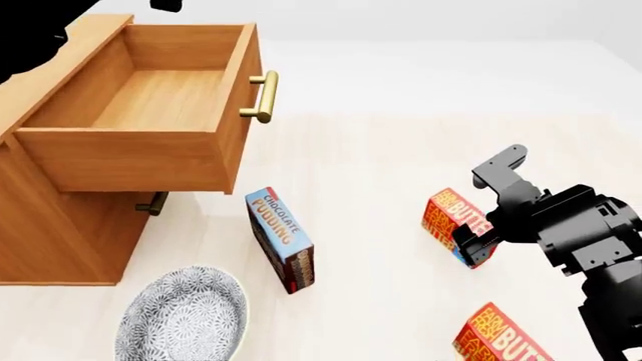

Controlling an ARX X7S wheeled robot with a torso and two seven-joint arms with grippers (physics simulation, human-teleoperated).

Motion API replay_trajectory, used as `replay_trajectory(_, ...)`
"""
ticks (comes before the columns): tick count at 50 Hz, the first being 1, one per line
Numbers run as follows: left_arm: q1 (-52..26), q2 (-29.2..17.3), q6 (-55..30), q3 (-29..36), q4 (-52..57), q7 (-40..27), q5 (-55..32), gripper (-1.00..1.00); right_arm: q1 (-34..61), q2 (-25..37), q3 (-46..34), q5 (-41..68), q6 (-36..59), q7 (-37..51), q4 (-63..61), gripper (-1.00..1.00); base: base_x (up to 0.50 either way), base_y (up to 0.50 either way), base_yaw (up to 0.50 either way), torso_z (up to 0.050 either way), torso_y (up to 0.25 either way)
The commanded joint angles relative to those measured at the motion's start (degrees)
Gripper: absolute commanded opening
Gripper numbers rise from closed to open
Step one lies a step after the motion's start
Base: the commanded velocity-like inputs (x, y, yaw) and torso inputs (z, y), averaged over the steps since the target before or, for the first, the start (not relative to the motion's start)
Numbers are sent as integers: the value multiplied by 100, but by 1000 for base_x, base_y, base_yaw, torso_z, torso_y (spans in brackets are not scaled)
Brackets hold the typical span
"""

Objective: Put the butter at the front in the top drawer of the cabinet and close it.

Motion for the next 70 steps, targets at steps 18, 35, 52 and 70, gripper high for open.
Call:
replay_trajectory(18,-31,52,-25,-10,-119,-35,-22,100,-83,89,46,53,76,40,-144,100,0,0,0,0,-36)
replay_trajectory(35,-9,49,-12,-30,-133,-57,-39,100,-139,125,93,104,155,86,-260,-100,0,0,0,0,0)
replay_trajectory(52,-14,95,-29,-110,-204,-100,-107,100,-138,98,83,105,116,62,-205,-100,-1,0,0,0,55)
replay_trajectory(70,-22,57,-150,-213,-118,-148,-243,100,-138,228,138,155,385,175,-619,-100,2,0,0,0,250)
